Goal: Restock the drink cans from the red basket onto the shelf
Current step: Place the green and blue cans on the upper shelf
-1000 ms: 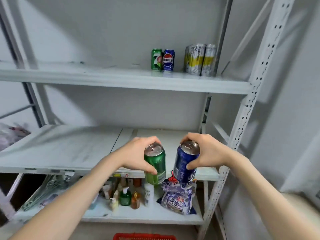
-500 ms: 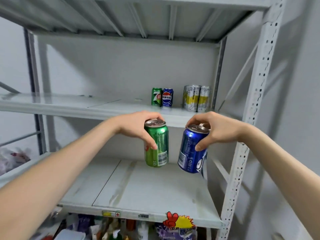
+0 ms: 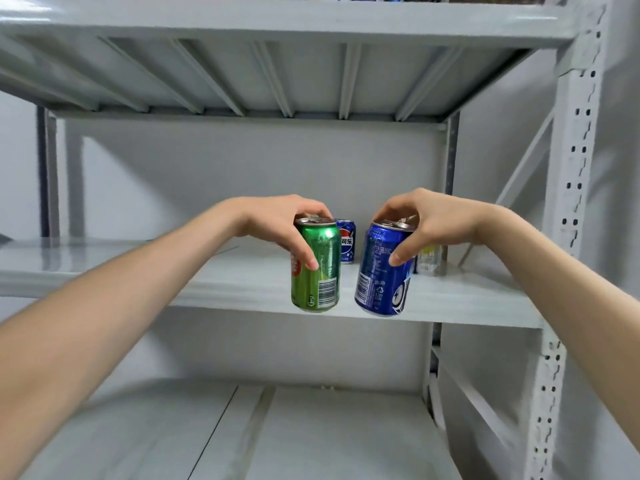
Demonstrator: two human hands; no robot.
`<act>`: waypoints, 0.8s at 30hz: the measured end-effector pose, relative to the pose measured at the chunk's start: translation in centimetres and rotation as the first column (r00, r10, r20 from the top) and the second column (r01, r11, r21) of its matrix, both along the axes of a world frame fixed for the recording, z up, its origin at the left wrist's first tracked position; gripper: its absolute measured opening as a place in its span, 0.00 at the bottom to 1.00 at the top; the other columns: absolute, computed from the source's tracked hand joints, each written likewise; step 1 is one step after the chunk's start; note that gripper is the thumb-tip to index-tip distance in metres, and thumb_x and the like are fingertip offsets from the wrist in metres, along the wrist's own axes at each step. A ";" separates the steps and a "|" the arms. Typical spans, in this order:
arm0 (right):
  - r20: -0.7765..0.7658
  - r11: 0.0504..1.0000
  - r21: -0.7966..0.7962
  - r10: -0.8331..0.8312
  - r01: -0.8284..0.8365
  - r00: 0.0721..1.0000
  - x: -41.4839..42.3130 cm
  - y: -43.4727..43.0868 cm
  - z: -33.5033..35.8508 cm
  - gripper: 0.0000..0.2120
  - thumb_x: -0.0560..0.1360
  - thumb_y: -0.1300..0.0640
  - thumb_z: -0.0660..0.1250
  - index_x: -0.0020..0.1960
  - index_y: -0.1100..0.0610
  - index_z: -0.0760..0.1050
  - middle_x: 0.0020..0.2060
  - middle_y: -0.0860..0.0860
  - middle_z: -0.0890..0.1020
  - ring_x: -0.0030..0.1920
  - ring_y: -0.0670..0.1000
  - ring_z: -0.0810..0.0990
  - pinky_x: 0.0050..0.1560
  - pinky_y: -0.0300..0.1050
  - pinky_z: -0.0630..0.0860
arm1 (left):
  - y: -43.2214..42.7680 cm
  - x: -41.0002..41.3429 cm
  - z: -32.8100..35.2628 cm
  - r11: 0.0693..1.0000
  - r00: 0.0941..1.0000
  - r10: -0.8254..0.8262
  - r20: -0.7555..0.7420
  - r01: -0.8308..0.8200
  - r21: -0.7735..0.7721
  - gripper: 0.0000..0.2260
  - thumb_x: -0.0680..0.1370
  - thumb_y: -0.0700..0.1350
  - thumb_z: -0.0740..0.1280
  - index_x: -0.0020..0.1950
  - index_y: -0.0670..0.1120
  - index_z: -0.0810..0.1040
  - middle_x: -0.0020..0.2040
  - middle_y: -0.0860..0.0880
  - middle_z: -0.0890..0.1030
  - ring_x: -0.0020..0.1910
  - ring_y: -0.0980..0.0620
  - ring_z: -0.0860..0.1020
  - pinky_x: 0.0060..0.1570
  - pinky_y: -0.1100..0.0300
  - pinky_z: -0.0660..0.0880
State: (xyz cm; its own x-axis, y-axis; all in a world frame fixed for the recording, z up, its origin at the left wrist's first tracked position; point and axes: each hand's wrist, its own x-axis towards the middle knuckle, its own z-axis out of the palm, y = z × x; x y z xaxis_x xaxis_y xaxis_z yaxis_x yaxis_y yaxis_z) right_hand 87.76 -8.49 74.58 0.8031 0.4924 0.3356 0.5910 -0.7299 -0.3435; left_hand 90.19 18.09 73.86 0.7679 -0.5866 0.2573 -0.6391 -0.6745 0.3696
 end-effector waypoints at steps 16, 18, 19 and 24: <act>-0.030 0.999 -0.039 -0.008 0.007 1.000 17.4 1.8 2.4 0.27 0.66 0.60 0.78 0.63 0.55 0.74 0.54 0.50 0.82 0.50 0.50 0.83 0.50 0.50 0.83 | -0.3 17.5 2.0 0.985 0.984 0.158 -0.086 -0.163 -0.055 0.28 0.67 0.41 0.79 0.64 0.52 0.73 0.58 0.50 0.79 0.55 0.53 0.80 0.41 0.65 0.78; -0.033 0.999 -0.032 -0.016 0.015 0.999 19.5 2.0 2.0 0.28 0.65 0.60 0.79 0.63 0.56 0.74 0.53 0.51 0.82 0.50 0.50 0.83 0.51 0.51 0.82 | -0.2 19.4 1.7 0.983 0.980 0.171 -0.098 -0.176 -0.049 0.28 0.67 0.40 0.79 0.63 0.52 0.74 0.59 0.50 0.79 0.55 0.52 0.80 0.41 0.64 0.79; -0.035 0.999 -0.028 -0.020 0.019 0.999 20.3 2.1 1.7 0.29 0.65 0.60 0.79 0.63 0.57 0.74 0.53 0.51 0.82 0.50 0.50 0.83 0.51 0.52 0.82 | -0.2 20.3 1.5 0.982 0.979 0.175 -0.108 -0.181 -0.046 0.28 0.67 0.40 0.79 0.63 0.51 0.73 0.58 0.49 0.79 0.55 0.52 0.80 0.42 0.64 0.79; -0.057 0.998 -0.048 -0.047 0.045 0.997 23.6 2.8 0.5 0.31 0.65 0.58 0.79 0.65 0.58 0.71 0.56 0.54 0.81 0.51 0.52 0.83 0.50 0.53 0.82 | 0.1 23.1 0.7 0.982 0.970 0.180 -0.165 -0.188 -0.034 0.28 0.67 0.39 0.79 0.64 0.51 0.73 0.58 0.49 0.79 0.55 0.53 0.80 0.43 0.63 0.79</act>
State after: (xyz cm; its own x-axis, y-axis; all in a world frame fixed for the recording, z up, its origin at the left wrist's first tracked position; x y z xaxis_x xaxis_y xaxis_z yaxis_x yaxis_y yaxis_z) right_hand 111.36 -5.73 75.07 0.8427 0.4687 0.2650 0.5365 -0.7720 -0.3409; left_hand 113.31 18.17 74.51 0.8952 -0.4209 0.1469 -0.4352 -0.7535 0.4928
